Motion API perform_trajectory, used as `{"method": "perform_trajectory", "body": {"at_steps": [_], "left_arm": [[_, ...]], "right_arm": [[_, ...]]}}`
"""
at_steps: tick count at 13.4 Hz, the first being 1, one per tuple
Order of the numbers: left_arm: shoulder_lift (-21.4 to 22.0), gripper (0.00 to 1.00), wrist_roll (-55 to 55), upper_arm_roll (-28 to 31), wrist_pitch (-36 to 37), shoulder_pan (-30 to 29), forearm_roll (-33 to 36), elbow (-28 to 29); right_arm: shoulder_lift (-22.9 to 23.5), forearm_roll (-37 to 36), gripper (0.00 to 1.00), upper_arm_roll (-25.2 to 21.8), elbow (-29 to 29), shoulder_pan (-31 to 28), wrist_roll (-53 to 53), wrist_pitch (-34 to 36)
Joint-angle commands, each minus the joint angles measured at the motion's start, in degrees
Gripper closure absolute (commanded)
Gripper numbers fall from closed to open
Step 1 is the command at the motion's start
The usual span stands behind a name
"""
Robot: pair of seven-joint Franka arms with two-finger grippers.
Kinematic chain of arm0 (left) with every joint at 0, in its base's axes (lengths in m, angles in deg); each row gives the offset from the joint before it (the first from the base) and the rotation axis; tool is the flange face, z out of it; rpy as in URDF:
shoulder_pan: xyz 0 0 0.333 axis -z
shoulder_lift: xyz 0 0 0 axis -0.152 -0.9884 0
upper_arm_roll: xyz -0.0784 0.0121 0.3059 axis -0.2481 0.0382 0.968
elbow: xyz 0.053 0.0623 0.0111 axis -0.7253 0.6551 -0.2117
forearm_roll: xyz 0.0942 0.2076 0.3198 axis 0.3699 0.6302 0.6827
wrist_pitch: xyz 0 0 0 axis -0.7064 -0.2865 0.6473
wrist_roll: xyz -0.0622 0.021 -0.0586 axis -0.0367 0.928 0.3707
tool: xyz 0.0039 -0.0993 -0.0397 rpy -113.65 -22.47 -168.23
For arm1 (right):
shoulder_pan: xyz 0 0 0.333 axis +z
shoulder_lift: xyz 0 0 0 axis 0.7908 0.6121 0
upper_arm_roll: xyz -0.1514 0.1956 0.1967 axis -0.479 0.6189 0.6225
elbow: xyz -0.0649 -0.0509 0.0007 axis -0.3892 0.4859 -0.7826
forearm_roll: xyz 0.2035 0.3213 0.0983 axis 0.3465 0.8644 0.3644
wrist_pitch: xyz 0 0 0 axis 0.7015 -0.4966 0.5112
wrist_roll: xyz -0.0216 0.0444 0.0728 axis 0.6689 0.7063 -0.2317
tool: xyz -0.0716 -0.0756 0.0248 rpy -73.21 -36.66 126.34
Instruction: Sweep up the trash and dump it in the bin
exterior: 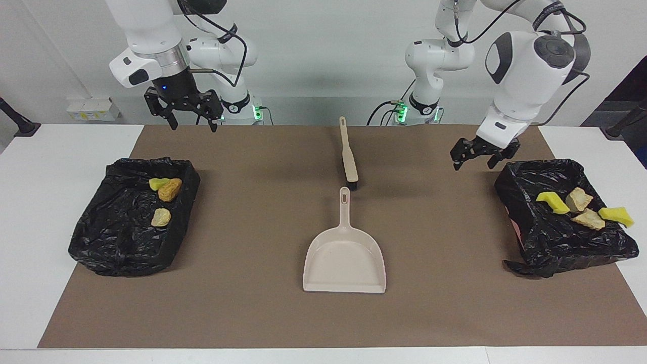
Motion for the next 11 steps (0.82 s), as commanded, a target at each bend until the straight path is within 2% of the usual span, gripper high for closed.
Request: {"method": "perform_trajectory", "body": {"at_steps": [1,4,7,11], "left_arm": [[2.05,0.00,-3.03,-0.66,0.22,-2.73,0.05,0.14],[3.97,0.00,-3.12,-0.31,3.01,-3.70,-0.03,-1.79],[4.07,0.00,-3.03,0.13,12.14,-3.61,-0.30,-9.16],[5.12,0.00,-2.51,0.39,13.66,-3.70,-3.81,-11.64]], "right_arm": [[-1.32,1.25,0.00,0.19,-1.68,-0.83,0.80,-1.44],[-1.32,1.25,0.00,0.19,-1.77,-0.83,0.72,-1.44],[-1.32,1.25,0.00,0.19,-1.77,-0.83,0.80,-1.44],[-1.32,1.25,0.00,0.19,-1.77,-0.83,0.72,-1.44]]}}
